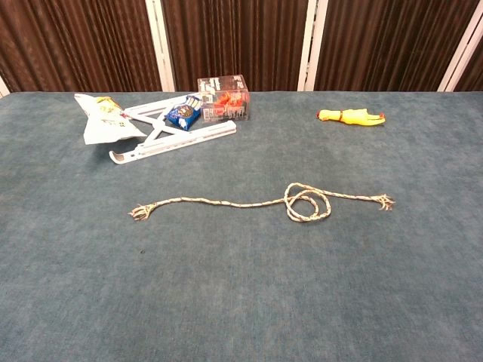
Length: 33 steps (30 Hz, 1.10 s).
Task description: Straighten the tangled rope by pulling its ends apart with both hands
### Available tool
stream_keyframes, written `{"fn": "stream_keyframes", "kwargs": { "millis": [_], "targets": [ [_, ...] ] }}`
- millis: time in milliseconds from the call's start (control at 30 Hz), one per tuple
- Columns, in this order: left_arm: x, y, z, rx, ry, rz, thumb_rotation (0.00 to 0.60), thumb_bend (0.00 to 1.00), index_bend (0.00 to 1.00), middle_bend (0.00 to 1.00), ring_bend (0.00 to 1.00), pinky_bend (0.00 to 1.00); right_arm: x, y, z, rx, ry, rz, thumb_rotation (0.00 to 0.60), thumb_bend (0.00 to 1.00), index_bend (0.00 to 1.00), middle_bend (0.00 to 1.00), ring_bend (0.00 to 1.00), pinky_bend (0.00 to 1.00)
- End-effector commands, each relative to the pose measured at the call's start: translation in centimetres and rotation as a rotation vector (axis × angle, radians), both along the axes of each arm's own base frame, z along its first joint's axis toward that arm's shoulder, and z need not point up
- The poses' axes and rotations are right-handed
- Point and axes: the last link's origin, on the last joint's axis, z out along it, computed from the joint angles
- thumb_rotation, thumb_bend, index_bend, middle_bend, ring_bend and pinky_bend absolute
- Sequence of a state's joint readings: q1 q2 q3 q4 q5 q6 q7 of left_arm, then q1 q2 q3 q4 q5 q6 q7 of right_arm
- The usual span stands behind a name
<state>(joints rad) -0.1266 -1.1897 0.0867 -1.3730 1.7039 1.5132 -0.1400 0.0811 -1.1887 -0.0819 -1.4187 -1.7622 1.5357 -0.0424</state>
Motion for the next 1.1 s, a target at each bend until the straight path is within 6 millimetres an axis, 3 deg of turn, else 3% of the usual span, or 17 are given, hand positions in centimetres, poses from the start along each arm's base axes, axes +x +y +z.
{"fn": "stream_keyframes", "kwargs": {
  "millis": [33,267,500,800,967,1100],
  "targets": [
    [0.1,-0.1,-0.1,-0.004,0.0,-0.003,0.6,0.4,0.0,0.0,0.0,0.04,0.0,0.0,0.0,0.001,-0.001,0.001,0.6,0.13,0.0,0.0,0.0,0.0],
    [1.6,0.6,-2.9,-0.096,-0.077,-0.052,0.6,0.39,0.0,0.0,0.0,0.04,0.2,-0.3,-0.5,0.004,-0.003,0.002,0.6,0.13,0.0,0.0,0.0,0.0],
    [5.2,5.1,-8.5,-0.21,-0.152,-0.134,0.6,0.4,0.01,0.0,0.0,0.05,-0.1,-1.1,-1.5,0.021,0.031,-0.015,0.6,0.13,0.0,0.0,0.0,0.0],
    [7.7,10.5,-13.7,-0.13,-0.193,-0.065,0.6,0.39,0.26,0.0,0.0,0.05,-0.3,-1.7,-1.5,0.001,0.037,-0.031,0.6,0.13,0.0,0.0,0.0,0.0],
    [8.4,11.3,-15.6,-0.098,-0.189,-0.044,0.6,0.39,0.35,0.04,0.0,0.06,0.1,-2.5,-1.9,0.005,0.047,-0.024,0.6,0.13,0.0,0.0,0.0,0.0],
    [8.9,12.1,-16.9,-0.097,-0.185,-0.014,0.6,0.38,0.37,0.06,0.0,0.07,1.3,-4.3,-3.0,0.04,0.058,-0.007,0.6,0.13,0.0,0.0,0.0,0.0]
  ]
}}
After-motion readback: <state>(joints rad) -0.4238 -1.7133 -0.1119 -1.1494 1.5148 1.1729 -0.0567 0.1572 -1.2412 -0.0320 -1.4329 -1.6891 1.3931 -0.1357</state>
